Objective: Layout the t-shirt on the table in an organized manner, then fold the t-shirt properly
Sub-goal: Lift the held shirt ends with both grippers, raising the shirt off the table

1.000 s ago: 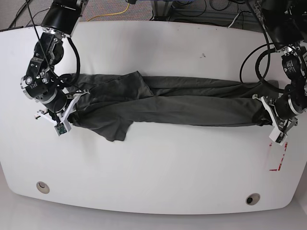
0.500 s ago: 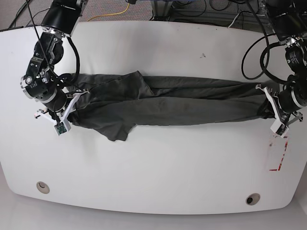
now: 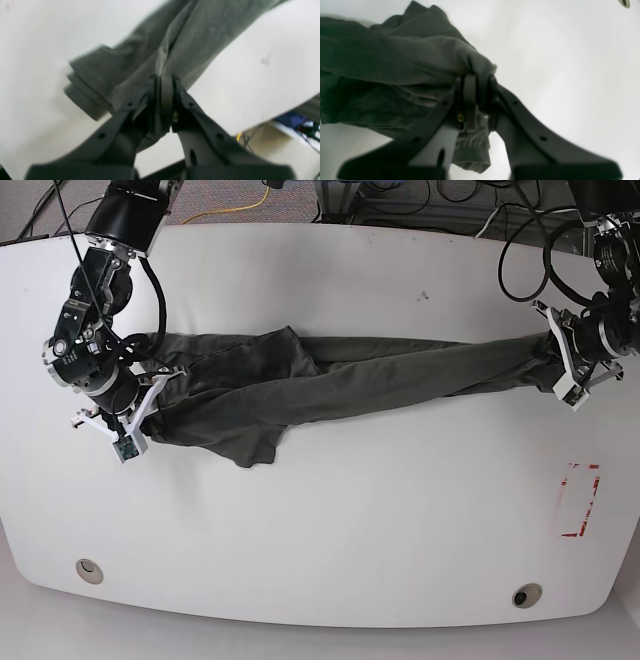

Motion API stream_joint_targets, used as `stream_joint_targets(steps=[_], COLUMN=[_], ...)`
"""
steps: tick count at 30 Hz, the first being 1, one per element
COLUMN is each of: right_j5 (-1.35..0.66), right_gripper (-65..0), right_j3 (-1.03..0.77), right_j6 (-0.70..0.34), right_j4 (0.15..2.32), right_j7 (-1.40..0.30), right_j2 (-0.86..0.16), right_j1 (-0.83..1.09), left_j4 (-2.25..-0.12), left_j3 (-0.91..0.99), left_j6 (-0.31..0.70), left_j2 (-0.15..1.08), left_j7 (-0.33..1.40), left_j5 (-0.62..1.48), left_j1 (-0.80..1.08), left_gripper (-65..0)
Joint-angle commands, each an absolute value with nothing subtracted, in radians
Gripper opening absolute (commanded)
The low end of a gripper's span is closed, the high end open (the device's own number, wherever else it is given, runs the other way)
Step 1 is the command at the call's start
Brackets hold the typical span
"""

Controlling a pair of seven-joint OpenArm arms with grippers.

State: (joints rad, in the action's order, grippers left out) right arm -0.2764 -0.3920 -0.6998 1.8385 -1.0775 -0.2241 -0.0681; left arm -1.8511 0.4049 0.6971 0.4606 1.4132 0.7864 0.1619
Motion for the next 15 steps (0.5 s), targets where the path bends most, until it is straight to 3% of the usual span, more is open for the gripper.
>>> stream_joint_targets(steps=[1, 6, 9, 15], right_j5=[-0.288, -0.288, -0.288, -0.288], right_gripper=[-58.5, -58.5, -58.5, -58.5], right_j3=[-0.395, -0.395, -0.392, -0.394], right_j6=[-0.698, -0.698, -0.698, -0.698], right_j4=[1.859, 1.856, 1.856, 1.856], right_j7=[-1.055, -1.055, -1.055, -1.055], right_j2=[-0.234, -0.232, -0.228, -0.209], right_j1=[-0.087, -0.087, -0.087, -0.087], left_j4=[-1.863, -1.867, -1.865, -1.854], left_j3=[0.412, 0.433, 0.46, 0.504], left_j6=[0.698, 0.698, 0.698, 0.698], left_j2=[0.501, 0.518, 0.518, 0.515], left_j7=[1.396, 1.396, 1.396, 1.396], left_j5=[0.792, 0.799, 0.799, 0.797], left_j1=[0.157, 0.142, 0.114, 0.064], left_gripper=[-53.6, -37.6, -32.4, -30.1])
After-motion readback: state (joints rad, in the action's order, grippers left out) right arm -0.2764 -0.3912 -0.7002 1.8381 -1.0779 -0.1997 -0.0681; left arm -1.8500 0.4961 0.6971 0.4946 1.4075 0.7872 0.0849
